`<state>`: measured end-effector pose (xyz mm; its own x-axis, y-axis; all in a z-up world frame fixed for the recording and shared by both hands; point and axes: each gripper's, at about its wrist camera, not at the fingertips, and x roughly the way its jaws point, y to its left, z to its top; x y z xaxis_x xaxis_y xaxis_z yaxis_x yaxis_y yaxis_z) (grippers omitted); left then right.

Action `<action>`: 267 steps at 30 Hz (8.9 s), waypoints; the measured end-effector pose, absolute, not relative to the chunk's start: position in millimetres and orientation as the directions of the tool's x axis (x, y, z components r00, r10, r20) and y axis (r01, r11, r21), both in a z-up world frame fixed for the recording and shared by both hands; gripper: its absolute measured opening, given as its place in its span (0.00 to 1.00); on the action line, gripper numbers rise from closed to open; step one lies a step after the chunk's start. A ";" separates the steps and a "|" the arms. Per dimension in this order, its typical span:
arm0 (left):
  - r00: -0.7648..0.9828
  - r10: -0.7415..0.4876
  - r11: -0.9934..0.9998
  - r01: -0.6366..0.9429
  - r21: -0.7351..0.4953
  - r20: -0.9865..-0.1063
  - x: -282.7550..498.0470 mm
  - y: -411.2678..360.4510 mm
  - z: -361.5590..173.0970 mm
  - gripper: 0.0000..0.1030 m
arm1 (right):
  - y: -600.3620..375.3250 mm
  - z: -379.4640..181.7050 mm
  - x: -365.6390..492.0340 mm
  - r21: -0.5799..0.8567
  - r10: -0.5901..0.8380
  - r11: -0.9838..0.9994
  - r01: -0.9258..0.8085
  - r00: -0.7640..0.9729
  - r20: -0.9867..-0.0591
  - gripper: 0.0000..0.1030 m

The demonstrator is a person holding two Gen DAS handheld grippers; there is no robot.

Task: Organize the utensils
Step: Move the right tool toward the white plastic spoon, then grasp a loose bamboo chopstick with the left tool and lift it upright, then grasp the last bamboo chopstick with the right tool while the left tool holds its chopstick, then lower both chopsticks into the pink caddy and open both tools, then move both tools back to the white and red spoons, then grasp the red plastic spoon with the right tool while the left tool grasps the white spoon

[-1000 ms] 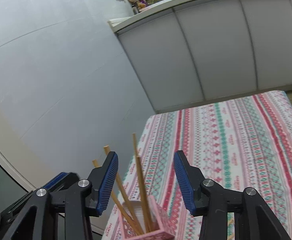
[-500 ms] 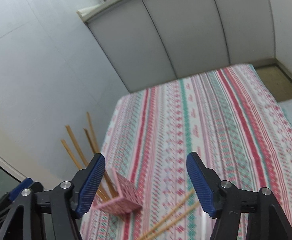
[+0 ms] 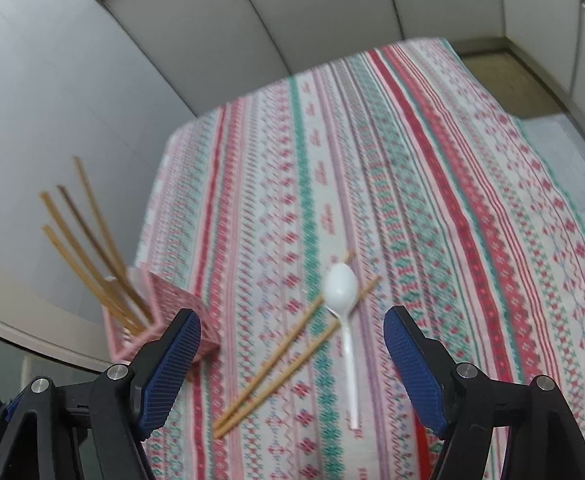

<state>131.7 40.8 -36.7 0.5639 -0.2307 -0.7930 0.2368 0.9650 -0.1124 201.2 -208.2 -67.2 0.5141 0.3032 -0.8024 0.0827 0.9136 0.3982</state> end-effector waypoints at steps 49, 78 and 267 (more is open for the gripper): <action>0.361 -0.237 0.902 0.427 -0.066 -0.902 181.3 -69.6 -106.6 0.38 | -276.7 -190.4 257.9 0.514 0.418 0.787 0.341 0.318 -0.851 0.22; 0.250 -0.093 0.913 0.407 0.018 -0.964 293.7 -129.9 -174.1 0.08 | -328.9 -179.5 241.4 0.575 0.464 0.739 0.351 0.354 -0.812 0.42; 0.392 -0.257 0.937 0.325 -0.128 -0.883 149.8 -36.7 -84.7 0.81 | -268.7 -192.0 207.3 0.331 0.307 0.930 0.161 0.157 -0.939 0.37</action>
<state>149.8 -36.7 -84.7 0.3920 -0.2572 -0.8833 0.3254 0.9368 -0.1284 207.3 -268.7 -192.0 0.1573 0.3066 -0.9387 0.1613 0.9298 0.3307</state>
